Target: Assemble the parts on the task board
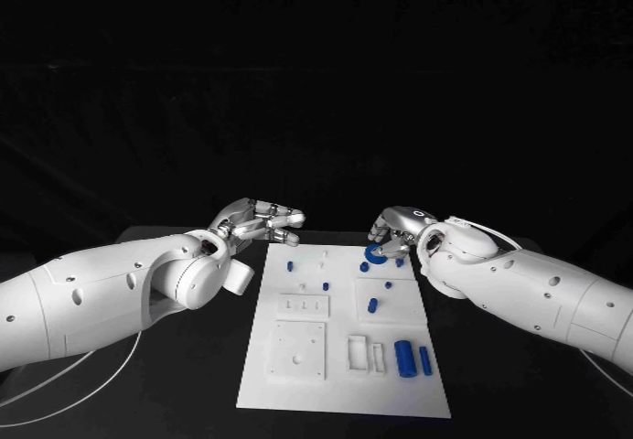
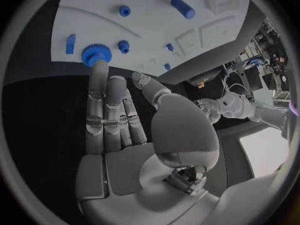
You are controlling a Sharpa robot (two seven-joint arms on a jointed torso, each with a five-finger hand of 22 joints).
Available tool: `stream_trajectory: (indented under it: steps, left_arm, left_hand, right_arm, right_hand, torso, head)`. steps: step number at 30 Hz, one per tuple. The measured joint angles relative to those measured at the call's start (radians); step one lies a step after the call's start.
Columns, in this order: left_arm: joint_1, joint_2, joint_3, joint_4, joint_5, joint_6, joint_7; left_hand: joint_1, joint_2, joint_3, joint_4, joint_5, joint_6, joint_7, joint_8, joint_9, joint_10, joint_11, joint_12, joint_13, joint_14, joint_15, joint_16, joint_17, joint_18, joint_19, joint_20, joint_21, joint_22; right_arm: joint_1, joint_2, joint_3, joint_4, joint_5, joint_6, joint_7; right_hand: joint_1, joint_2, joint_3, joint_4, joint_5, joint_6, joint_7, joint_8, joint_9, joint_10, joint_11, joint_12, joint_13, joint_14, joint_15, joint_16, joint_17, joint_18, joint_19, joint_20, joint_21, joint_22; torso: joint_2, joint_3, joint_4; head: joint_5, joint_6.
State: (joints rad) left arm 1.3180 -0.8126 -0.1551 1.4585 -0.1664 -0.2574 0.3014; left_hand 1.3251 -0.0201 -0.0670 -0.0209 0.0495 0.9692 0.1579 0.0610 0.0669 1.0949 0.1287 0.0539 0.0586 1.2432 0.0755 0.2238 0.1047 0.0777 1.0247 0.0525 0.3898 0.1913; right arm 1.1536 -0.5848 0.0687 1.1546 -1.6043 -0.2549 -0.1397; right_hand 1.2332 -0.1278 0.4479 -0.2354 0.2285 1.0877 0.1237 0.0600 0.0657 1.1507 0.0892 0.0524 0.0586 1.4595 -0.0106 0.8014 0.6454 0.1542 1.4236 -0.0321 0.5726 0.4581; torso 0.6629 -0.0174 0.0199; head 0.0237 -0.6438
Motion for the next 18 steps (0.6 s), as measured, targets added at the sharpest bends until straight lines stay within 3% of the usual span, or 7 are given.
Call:
stream_trajectory:
  steps: [10, 13, 14, 18]
  left_arm:
    - [0.016, -0.008, 0.002, 0.035, 0.0, 0.003, -0.006]
    - [0.021, -0.01, 0.002, 0.042, 0.0, 0.004, -0.007]
    - [0.023, -0.011, 0.003, 0.043, 0.0, 0.004, -0.007]
    - [0.028, -0.012, 0.004, 0.048, 0.0, 0.004, -0.008]
  left_hand:
    - [0.008, -0.008, -0.012, 0.012, 0.0, 0.0, 0.0, 0.0, 0.0, 0.0, 0.0, 0.0, 0.0, 0.0, 0.0, -0.009, -0.007, 0.0, 0.014, 0.003, -0.016, -0.016]
    - [0.002, -0.024, -0.019, 0.019, 0.0, 0.0, 0.0, 0.0, 0.0, 0.0, 0.0, 0.0, 0.0, 0.0, 0.0, -0.009, -0.008, 0.0, 0.014, 0.003, -0.02, -0.017]
    - [0.01, -0.039, -0.009, 0.035, 0.0, 0.0, 0.0, 0.0, 0.0, 0.0, 0.0, 0.0, 0.0, 0.004, 0.004, -0.015, -0.009, 0.0, 0.019, 0.008, -0.025, -0.021]
    - [0.012, -0.041, -0.009, 0.043, 0.0, 0.0, 0.0, 0.0, 0.0, -0.004, 0.004, 0.0, 0.0, 0.004, 0.004, -0.015, -0.009, 0.0, 0.023, 0.005, -0.025, -0.024]
  right_arm:
    - [-0.008, 0.019, -0.007, -0.011, -0.046, -0.007, -0.03]
    - [-0.011, 0.019, -0.008, -0.009, -0.053, -0.005, -0.035]
    - [-0.012, 0.019, -0.009, -0.009, -0.055, -0.004, -0.037]
    - [-0.015, 0.02, -0.009, -0.008, -0.06, 0.0, -0.041]
  right_hand:
    - [0.0, -0.008, 0.013, 0.008, 0.0, 0.0, 0.0, 0.0, 0.0, 0.0, 0.0, 0.0, 0.0, -0.011, 0.0, 0.027, -0.027, 0.0, 0.0, 0.0, -0.015, 0.072]
    - [0.0, -0.008, 0.013, 0.008, 0.0, 0.0, 0.0, 0.0, 0.0, 0.0, 0.0, 0.0, 0.0, -0.011, 0.0, 0.027, -0.027, -0.001, 0.0, 0.0, -0.015, 0.08]
    - [0.0, -0.008, 0.013, 0.008, 0.0, 0.0, 0.0, 0.0, 0.0, 0.0, 0.0, 0.0, 0.0, -0.011, 0.0, 0.027, -0.027, -0.001, 0.0, 0.0, -0.015, 0.08]
    - [0.0, -0.008, 0.013, 0.008, 0.0, 0.0, 0.0, 0.0, 0.0, 0.0, 0.0, 0.0, 0.0, -0.011, 0.0, 0.033, -0.03, -0.001, 0.0, 0.0, -0.027, 0.096]
  torso:
    - [0.023, -0.0035, 0.0028]
    - [0.028, -0.0044, 0.0026]
    - [0.029, -0.0051, 0.0022]
    - [0.034, -0.0062, 0.0]
  head:
    - [-0.008, -0.007]
    - [-0.01, -0.009]
    - [-0.01, -0.01]
    - [-0.009, -0.01]
